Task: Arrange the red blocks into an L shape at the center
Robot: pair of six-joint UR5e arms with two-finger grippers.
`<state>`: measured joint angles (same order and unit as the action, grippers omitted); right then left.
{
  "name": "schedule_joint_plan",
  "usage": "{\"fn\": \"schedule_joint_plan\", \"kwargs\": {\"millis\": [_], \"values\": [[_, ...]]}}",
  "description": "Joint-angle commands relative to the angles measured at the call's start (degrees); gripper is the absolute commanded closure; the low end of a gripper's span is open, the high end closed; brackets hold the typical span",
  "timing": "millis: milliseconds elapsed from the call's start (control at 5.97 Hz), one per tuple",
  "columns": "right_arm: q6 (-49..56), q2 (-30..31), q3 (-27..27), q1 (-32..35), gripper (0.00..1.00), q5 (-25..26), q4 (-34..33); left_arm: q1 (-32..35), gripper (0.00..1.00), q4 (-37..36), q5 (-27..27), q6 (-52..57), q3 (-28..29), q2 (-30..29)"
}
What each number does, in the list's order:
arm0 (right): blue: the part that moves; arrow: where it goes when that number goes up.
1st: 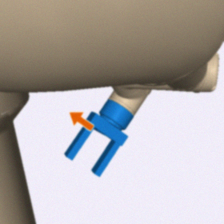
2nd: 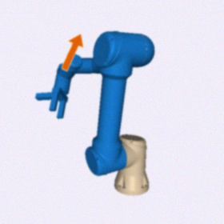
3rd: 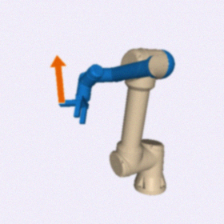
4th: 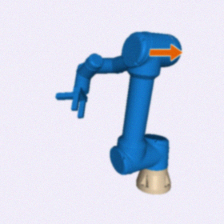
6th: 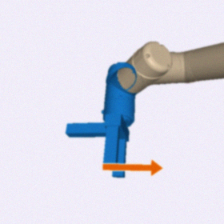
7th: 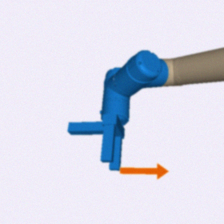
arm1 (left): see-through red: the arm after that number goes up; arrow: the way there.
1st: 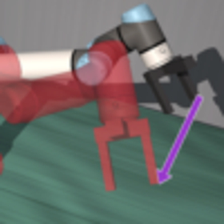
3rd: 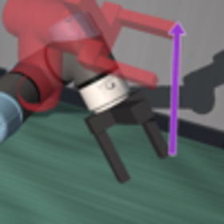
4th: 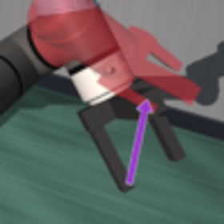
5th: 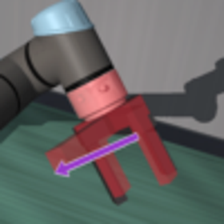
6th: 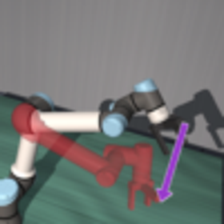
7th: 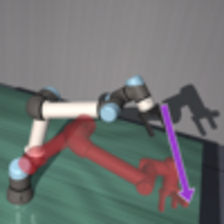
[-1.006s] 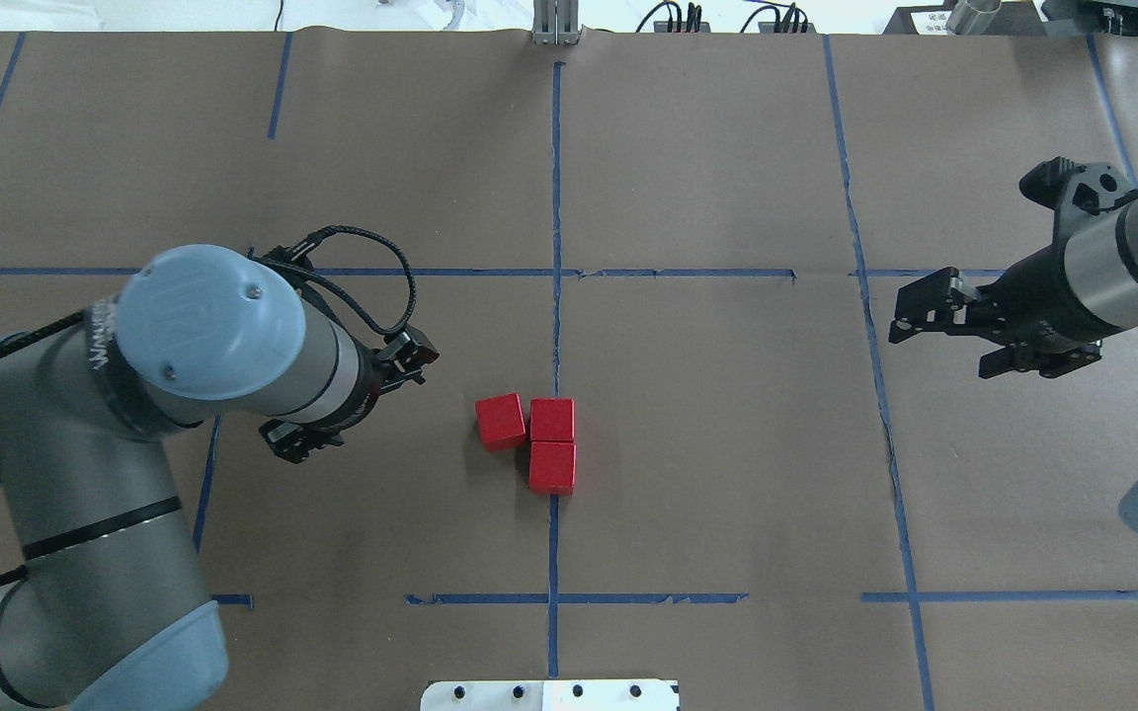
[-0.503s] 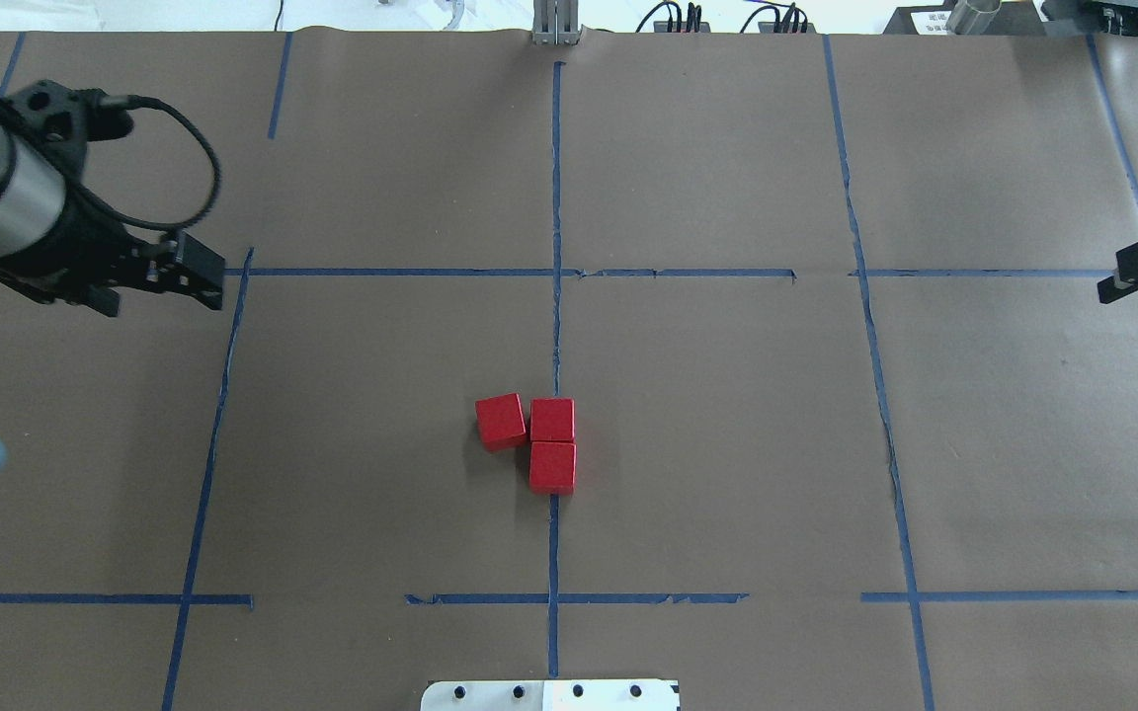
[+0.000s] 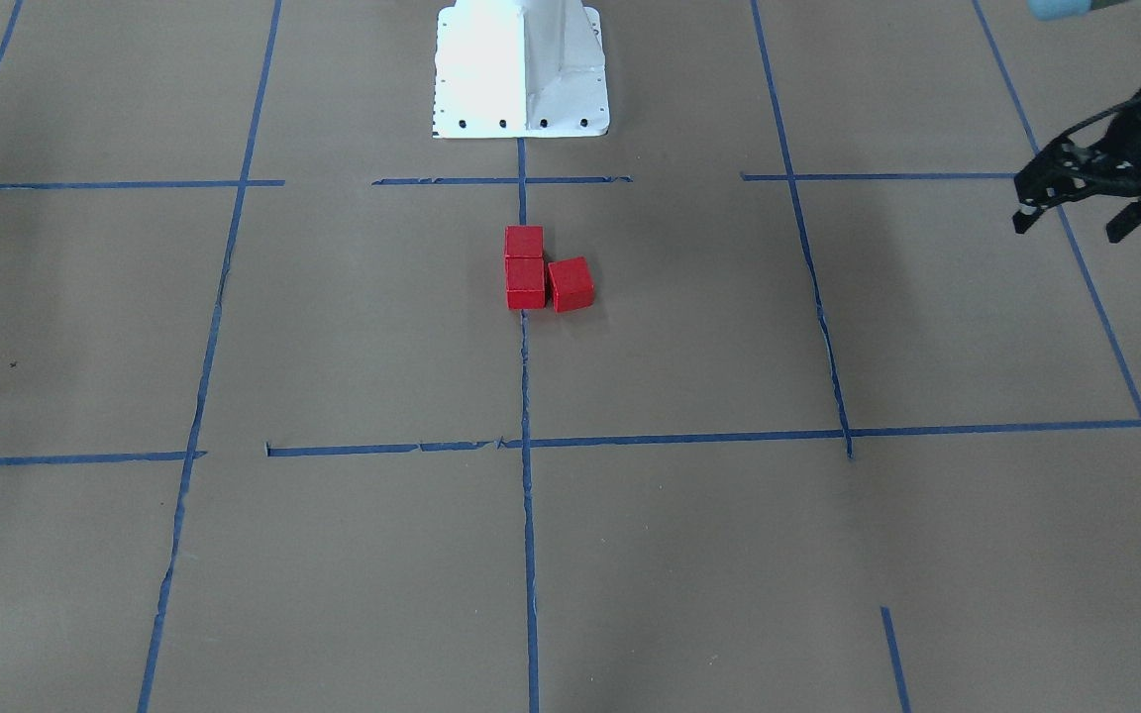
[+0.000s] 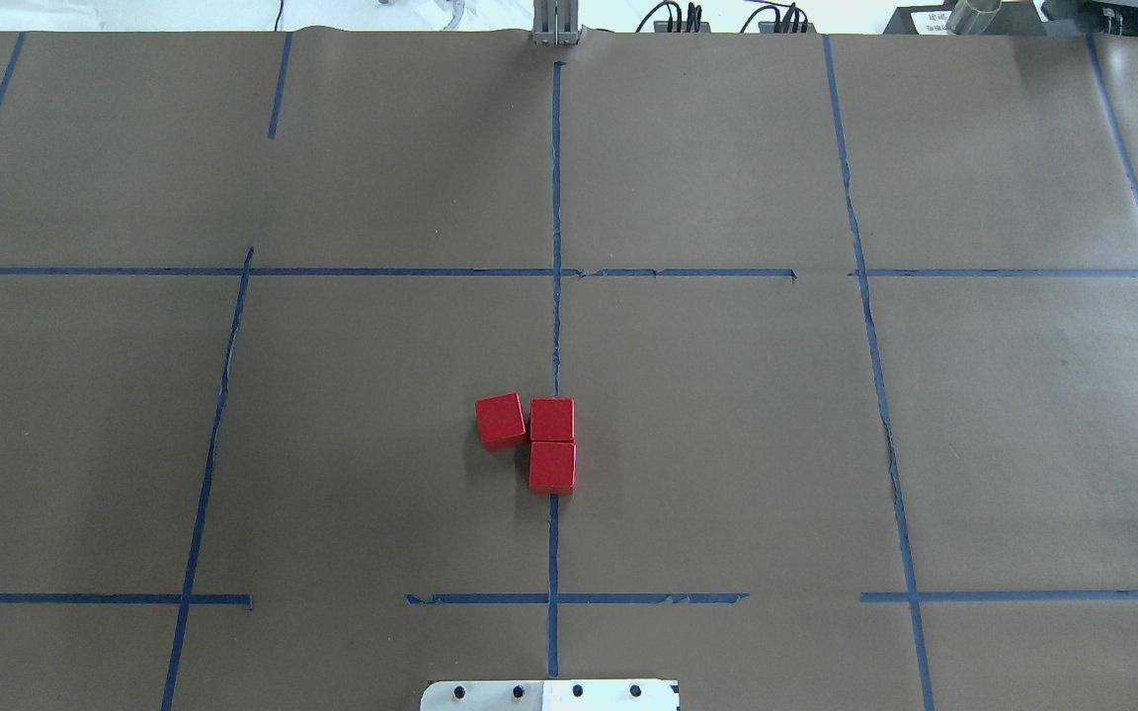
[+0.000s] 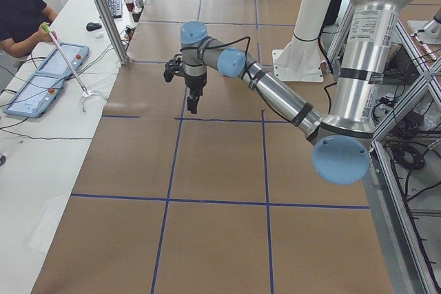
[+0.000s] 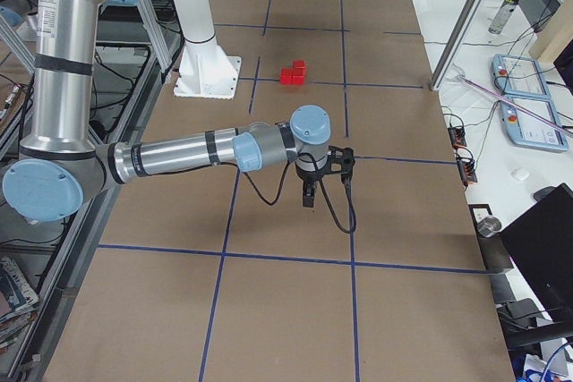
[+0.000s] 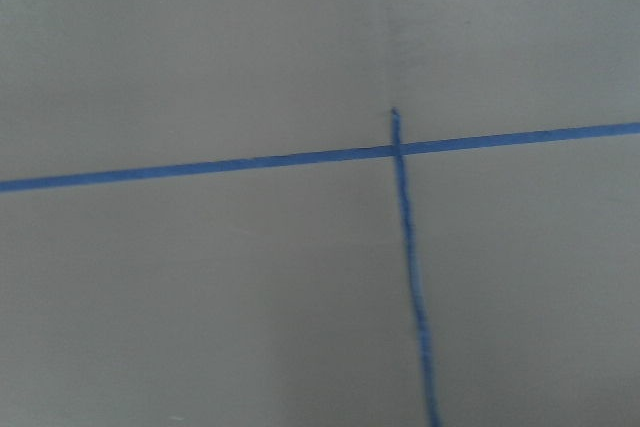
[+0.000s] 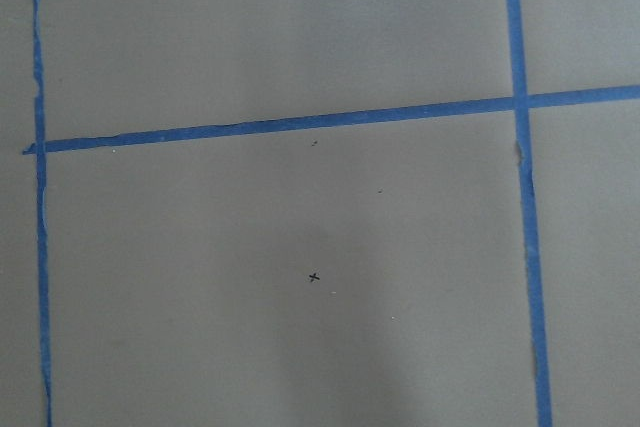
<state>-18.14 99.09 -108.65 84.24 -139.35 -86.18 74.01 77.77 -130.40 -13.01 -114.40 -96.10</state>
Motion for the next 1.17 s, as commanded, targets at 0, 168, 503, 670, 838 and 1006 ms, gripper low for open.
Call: {"fn": "schedule_joint_plan", "kwargs": {"millis": [0, 168, 503, 670, 838, 1006], "values": [[8.9, -0.8, 0.3, 3.7, 0.0, 0.0, -8.3, 11.4, 0.0, 0.0, -0.4, 23.9, 12.3, 2.0], [9.2, -1.3, -0.3, 4.7, 0.0, 0.0, -10.0, 14.4, 0.0, 0.3, -0.4, 27.7, 14.9, 4.6], [8.8, -1.4, 0.1, 3.7, 0.0, 0.5, -9.9, 17.0, 0.0, 0.4, -0.5, 27.1, 13.8, 7.1], [8.9, -1.9, 0.6, 2.6, 0.0, 0.4, -9.9, 17.7, 0.0, 0.4, -6.5, 24.5, 13.3, 7.6], [9.0, -1.9, 0.5, 2.5, 0.0, 0.5, -9.7, 17.7, 0.0, 0.3, -8.7, 20.4, 13.2, 7.2], [9.2, -1.7, 0.0, 2.6, 0.0, 0.5, -9.7, 17.7, 0.0, 0.3, -8.7, 20.5, 13.3, 7.2]]}}
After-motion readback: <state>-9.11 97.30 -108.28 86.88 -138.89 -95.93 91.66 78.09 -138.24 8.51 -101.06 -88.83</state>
